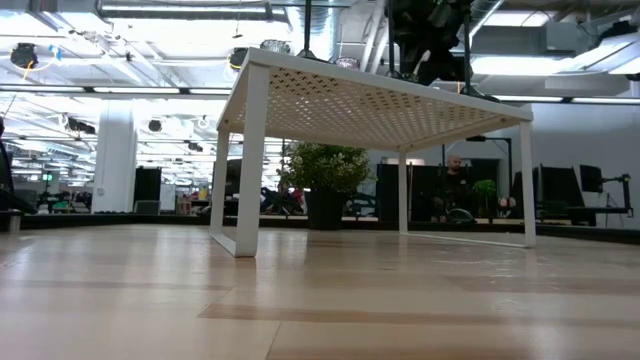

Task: Pick & Place candle stick holders
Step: Put the green transparent candle holder on the shelf, then return to Home Position

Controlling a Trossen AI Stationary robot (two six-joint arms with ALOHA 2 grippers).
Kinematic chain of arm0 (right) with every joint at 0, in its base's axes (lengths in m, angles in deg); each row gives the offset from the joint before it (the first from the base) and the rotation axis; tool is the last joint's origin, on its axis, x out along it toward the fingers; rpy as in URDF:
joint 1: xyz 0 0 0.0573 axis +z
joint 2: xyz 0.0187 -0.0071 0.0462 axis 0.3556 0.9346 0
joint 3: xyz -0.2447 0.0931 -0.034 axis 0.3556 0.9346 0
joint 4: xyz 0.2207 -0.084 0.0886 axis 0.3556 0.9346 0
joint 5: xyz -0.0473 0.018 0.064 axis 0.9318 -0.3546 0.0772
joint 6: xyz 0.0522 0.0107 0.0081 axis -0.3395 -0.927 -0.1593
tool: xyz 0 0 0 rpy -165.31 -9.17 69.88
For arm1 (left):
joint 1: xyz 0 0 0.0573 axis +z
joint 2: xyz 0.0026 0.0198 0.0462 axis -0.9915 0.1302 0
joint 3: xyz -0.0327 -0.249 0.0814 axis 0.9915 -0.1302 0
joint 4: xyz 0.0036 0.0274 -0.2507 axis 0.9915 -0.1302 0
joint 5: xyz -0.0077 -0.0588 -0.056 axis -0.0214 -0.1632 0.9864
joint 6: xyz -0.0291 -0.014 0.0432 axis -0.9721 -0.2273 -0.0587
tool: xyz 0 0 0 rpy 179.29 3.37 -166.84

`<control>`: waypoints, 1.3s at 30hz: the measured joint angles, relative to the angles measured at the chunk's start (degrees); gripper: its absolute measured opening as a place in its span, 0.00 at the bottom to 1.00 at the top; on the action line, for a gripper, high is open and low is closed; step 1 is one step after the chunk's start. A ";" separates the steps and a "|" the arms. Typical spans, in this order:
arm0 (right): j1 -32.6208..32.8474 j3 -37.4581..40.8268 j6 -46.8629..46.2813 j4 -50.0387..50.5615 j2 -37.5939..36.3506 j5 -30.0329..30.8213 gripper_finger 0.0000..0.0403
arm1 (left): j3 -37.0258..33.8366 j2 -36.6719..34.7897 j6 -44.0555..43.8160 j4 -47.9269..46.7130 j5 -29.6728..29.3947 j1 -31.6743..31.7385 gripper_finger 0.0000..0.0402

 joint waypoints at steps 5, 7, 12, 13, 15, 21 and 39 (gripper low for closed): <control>0.00 0.00 -0.04 -0.88 0.00 0.73 0.43 | 0.00 -0.01 0.02 0.00 0.00 0.00 0.68; 0.00 0.00 -0.06 -1.96 0.00 0.73 0.43 | 0.00 0.00 0.04 0.00 0.00 0.01 0.68; 0.00 0.00 -0.17 -3.82 0.00 0.64 0.41 | 0.00 0.00 0.24 0.00 0.00 0.00 0.68; 0.00 0.00 -0.17 -3.82 0.00 0.55 0.40 | 0.00 -0.02 0.24 0.00 0.00 0.02 0.68; 0.00 0.00 -0.17 -3.82 0.00 0.46 0.40 | 0.00 -0.02 0.24 0.00 0.00 0.00 0.68; 0.00 0.00 -0.17 -3.80 -0.24 0.31 0.40 | 0.00 -0.02 0.22 0.00 0.00 0.02 0.68; 0.06 -11.81 5.41 -2.58 -0.80 -7.83 0.41 | 0.00 -0.45 0.17 0.14 0.03 0.00 0.68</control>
